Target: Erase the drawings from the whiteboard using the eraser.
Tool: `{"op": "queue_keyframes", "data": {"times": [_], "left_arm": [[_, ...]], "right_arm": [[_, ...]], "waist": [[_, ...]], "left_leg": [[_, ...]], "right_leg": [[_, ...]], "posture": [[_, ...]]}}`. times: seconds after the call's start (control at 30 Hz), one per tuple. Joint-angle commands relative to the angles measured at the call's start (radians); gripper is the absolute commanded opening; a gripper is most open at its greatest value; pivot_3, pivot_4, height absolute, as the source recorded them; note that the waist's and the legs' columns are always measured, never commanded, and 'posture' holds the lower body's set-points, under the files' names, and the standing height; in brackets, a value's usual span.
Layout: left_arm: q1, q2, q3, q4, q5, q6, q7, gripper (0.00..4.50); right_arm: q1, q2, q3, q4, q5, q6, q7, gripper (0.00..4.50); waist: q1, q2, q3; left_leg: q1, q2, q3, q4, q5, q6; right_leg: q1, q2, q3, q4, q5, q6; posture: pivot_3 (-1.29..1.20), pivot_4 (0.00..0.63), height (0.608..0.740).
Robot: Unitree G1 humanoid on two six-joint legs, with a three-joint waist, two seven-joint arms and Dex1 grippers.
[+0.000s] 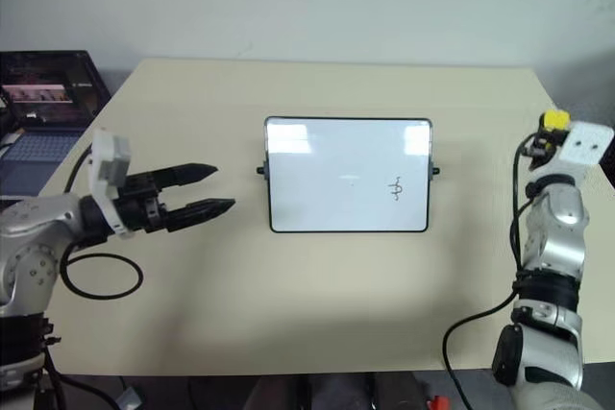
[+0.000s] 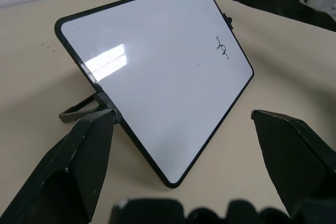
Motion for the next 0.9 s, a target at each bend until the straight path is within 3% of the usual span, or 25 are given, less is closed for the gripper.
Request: {"op": "queue_keyframes", "data": {"times": [0.03,0.53,0.9], "left_arm": [[0.004,-0.003,0.017,-0.042,-0.026,0.003,0.002,4.50],[0.005,0.012,0.022,-0.042,-0.027,0.014,-0.006,4.50],[0.000,0.022,0.021,-0.025,-0.018,0.010,-0.011,4.50]], "right_arm": [[0.012,0.003,0.018,-0.056,0.004,-0.059,-0.011,1.07],[-0.001,-0.016,0.030,-0.039,0.047,-0.066,0.013,1.07],[-0.018,-0.104,0.236,-0.458,0.107,0.197,0.243,1.07]], "waist": [[-0.002,0.001,0.001],[-0.002,0.002,0.001],[-0.002,0.002,0.001]], "left_leg": [[0.001,0.000,0.000,0.000,0.000,0.000],[0.003,0.000,0.001,0.000,0.000,0.000],[0.003,0.000,0.001,0.000,0.000,0.000]], "right_leg": [[0.000,0.000,0.001,0.000,0.000,0.000],[0.000,0.001,0.006,0.000,0.000,0.000],[0.000,0.001,0.006,0.000,0.000,0.001]], "posture": [[0.00,0.150,0.740],[0.00,0.150,0.740],[0.00,0.150,0.740]]}}
